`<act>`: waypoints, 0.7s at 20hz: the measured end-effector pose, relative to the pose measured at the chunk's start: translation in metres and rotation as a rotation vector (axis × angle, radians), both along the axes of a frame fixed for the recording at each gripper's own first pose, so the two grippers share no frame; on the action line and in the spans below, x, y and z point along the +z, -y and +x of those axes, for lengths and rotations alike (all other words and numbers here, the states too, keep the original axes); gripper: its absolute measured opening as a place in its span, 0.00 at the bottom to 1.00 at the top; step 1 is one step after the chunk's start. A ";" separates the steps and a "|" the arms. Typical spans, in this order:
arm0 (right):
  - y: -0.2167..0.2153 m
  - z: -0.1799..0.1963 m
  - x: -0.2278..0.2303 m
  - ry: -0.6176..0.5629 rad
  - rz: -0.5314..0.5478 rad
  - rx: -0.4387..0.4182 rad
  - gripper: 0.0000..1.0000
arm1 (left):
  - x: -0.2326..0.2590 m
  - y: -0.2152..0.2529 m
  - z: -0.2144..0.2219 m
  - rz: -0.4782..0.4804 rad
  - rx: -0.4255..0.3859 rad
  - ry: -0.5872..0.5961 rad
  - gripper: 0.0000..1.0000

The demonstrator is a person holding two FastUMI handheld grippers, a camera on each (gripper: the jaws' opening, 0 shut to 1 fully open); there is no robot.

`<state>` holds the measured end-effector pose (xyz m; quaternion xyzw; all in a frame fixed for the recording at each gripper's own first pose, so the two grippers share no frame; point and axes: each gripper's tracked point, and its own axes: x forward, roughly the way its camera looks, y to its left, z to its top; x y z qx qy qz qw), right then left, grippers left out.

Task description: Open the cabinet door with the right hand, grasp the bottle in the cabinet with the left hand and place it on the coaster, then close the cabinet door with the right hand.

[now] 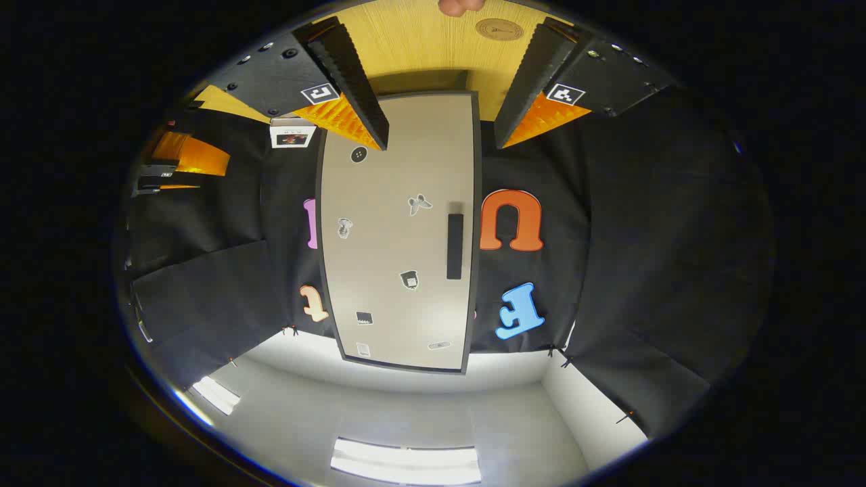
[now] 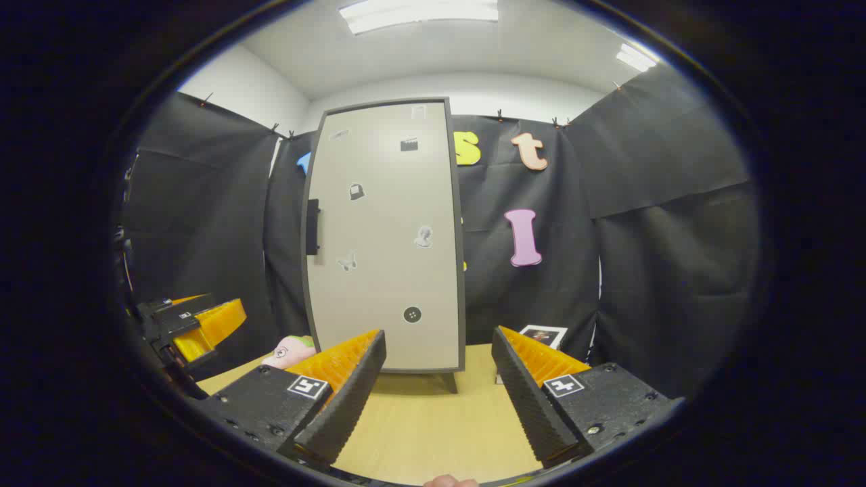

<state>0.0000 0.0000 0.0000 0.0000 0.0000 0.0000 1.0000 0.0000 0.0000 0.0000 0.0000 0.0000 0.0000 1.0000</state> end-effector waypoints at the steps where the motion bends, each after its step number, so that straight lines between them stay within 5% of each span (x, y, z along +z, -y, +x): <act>1: 0.000 -0.001 0.002 0.004 -0.002 0.001 0.99 | 0.000 0.000 0.000 0.004 0.001 0.002 0.95; 14: 0.024 -0.008 0.003 0.012 0.015 -0.048 1.00 | 0.005 0.010 0.002 0.015 -0.011 0.009 0.95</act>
